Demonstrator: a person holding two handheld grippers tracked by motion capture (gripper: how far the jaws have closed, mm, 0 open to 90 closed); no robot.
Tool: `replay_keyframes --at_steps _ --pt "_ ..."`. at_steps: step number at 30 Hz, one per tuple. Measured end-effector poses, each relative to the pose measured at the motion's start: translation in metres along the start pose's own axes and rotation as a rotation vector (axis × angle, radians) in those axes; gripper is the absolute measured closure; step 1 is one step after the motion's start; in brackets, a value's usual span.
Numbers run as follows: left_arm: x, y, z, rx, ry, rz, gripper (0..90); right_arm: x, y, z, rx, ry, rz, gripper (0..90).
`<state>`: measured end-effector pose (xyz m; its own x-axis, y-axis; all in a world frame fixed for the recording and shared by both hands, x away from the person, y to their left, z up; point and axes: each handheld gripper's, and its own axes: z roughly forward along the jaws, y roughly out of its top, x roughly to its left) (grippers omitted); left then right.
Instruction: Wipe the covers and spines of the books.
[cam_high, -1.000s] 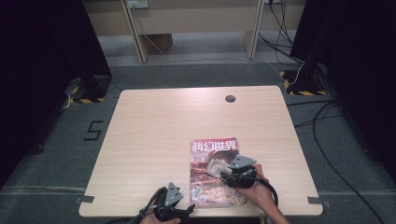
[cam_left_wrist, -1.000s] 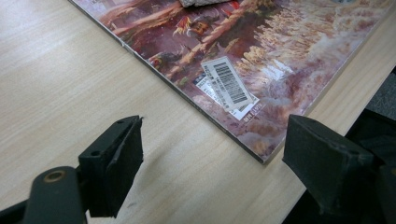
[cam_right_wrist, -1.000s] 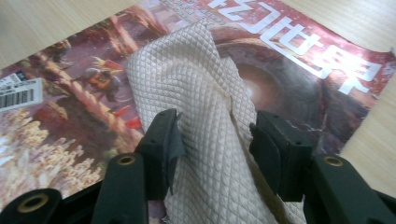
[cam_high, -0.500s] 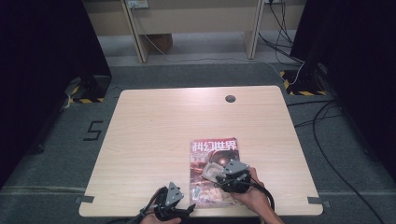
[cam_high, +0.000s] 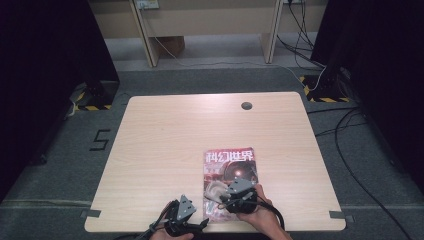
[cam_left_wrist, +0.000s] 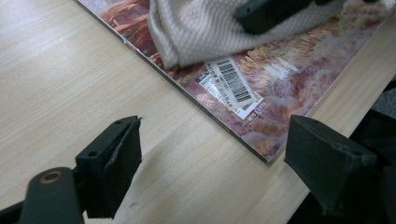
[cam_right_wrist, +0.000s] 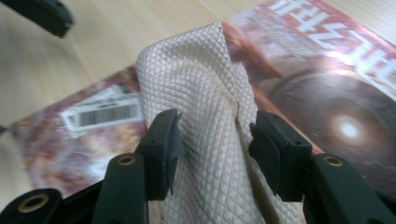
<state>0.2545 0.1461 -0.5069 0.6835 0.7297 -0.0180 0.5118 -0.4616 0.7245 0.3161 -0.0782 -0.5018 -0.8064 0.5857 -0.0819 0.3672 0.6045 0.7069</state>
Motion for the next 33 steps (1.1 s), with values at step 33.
replay_keyframes --at_steps 33 --pt "0.003 -0.008 -0.020 -0.012 0.017 -0.018 16.7 0.030 0.002 0.000 -0.001 0.116 -0.031 50.4"
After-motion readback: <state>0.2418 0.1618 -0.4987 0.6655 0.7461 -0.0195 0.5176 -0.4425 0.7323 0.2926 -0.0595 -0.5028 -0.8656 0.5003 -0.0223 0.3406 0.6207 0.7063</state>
